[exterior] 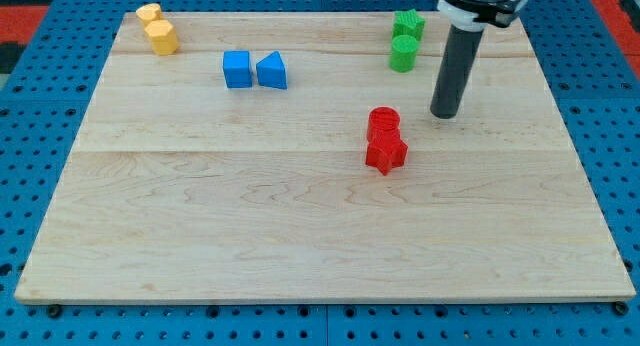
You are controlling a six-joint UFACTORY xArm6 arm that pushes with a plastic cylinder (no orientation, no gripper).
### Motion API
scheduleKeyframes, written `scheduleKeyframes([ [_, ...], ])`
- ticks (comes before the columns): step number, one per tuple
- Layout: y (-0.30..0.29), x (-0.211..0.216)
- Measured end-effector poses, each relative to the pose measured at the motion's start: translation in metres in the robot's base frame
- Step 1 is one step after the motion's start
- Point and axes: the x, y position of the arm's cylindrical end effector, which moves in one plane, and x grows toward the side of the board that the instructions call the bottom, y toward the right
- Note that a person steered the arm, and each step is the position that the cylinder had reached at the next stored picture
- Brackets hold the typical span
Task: Move the red star slightly towards the right side
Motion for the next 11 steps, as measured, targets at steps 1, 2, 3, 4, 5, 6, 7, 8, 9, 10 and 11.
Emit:
scheduleKeyframes([
  [1,0.002,0.030],
  [2,0.002,0.071],
  [3,0.002,0.098],
  [4,-0.039,0.100],
  [5,-0.064,0.106],
  [6,-0.062,0.109],
  [7,-0.125,0.107],
  [8,-0.128,0.102],
  [9,-0.116,0.081],
  [10,-0.106,0.078],
  [11,-0.085,0.075],
])
